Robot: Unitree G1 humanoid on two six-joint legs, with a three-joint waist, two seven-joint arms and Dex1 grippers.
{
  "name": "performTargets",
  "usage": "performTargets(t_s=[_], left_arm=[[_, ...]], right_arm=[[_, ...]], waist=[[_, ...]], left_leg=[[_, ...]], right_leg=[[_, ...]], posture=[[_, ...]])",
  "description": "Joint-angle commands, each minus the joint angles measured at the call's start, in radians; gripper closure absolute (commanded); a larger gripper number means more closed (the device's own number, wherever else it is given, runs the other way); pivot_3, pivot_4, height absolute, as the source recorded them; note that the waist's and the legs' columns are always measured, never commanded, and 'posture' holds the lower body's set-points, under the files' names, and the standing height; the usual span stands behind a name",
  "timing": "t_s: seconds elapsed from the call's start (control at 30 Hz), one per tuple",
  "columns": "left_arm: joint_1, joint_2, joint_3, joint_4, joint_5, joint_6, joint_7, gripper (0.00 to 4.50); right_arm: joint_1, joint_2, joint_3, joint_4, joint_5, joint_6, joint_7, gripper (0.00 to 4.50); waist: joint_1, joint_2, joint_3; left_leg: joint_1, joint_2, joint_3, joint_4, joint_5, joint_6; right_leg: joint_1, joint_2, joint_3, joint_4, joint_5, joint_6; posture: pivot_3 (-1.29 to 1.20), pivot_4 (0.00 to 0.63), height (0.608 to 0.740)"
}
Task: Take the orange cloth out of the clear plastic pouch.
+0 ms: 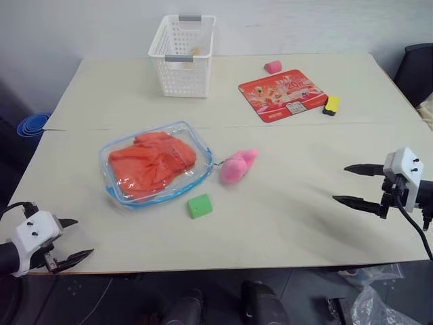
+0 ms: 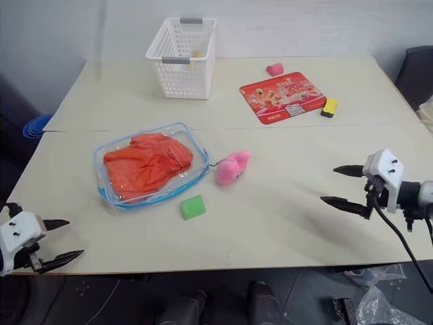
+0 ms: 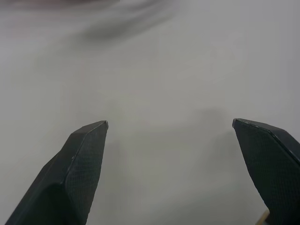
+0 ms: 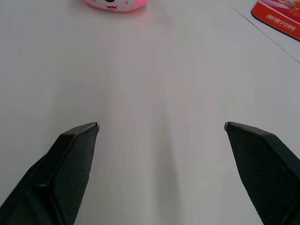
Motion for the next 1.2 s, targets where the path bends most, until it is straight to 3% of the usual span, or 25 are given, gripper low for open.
performTargets(t_s=[0.03,0.27,0.43,0.77,0.87,1.0,1.2], left_arm=[[-0.020,-0.001,-0.002,-0.027,-0.020,0.028,0.010,0.01],[-0.058,-0.019,-0.009,-0.067,-0.072,0.099,0.007,0.01],[-0.056,-0.023,0.025,-0.151,-0.186,0.225,-0.020,0.01],[-0.027,0.047,0.097,-0.384,-0.377,0.446,-0.098,0.01],[-0.107,0.098,0.089,-0.423,-0.424,0.486,-0.086,0.01],[-0.228,0.175,0.028,-0.416,-0.424,0.491,-0.096,0.01],[-0.337,0.239,-0.067,-0.368,-0.409,0.471,-0.145,0.01]], right_arm=[[0.000,0.008,-0.019,-0.043,0.013,0.004,-0.021,0.00],[0.021,0.019,-0.029,-0.122,0.056,0.077,-0.044,0.00],[0.034,0.026,-0.027,-0.182,0.094,0.141,-0.043,0.00],[0.024,0.060,0.016,-0.360,0.148,0.203,-0.072,0.00],[-0.001,0.097,0.099,-0.493,0.167,0.221,-0.081,0.00],[-0.088,0.197,0.281,-0.566,0.081,0.200,-0.145,0.00],[-0.222,0.415,0.549,-0.468,-0.117,0.164,-0.265,0.00]], waist=[[0.000,0.000,0.000],[-0.001,0.000,0.000],[0.000,0.000,0.000],[0.000,0.000,0.000],[0.000,0.000,0.000],[-0.003,0.000,0.000],[-0.015,-0.001,0.000]], left_leg=[[0.000,0.000,0.000,0.000,0.000,0.000],[0.000,0.000,0.000,0.000,0.000,0.000],[0.000,0.000,0.000,0.001,0.000,0.000],[0.000,0.000,0.000,0.001,0.000,0.000],[0.000,0.001,-0.001,0.001,0.000,-0.001],[0.000,0.000,-0.001,0.001,0.000,-0.001],[-0.002,-0.001,-0.001,0.001,0.000,-0.001]], right_leg=[[0.000,0.000,0.000,0.000,0.000,0.000],[0.000,0.000,0.000,0.001,0.000,0.000],[0.000,0.000,0.000,0.001,0.000,0.000],[0.000,0.000,0.000,0.001,0.000,0.000],[0.000,0.000,0.000,0.001,0.000,0.000],[0.000,0.000,0.000,0.002,0.000,0.000],[-0.004,0.000,-0.001,0.003,0.000,0.000]], posture=[[0.00,0.150,0.740],[0.00,0.150,0.740],[0.00,0.150,0.740],[0.00,0.150,0.740],[0.00,0.150,0.740],[0.00,0.150,0.740],[0.00,0.150,0.740]])
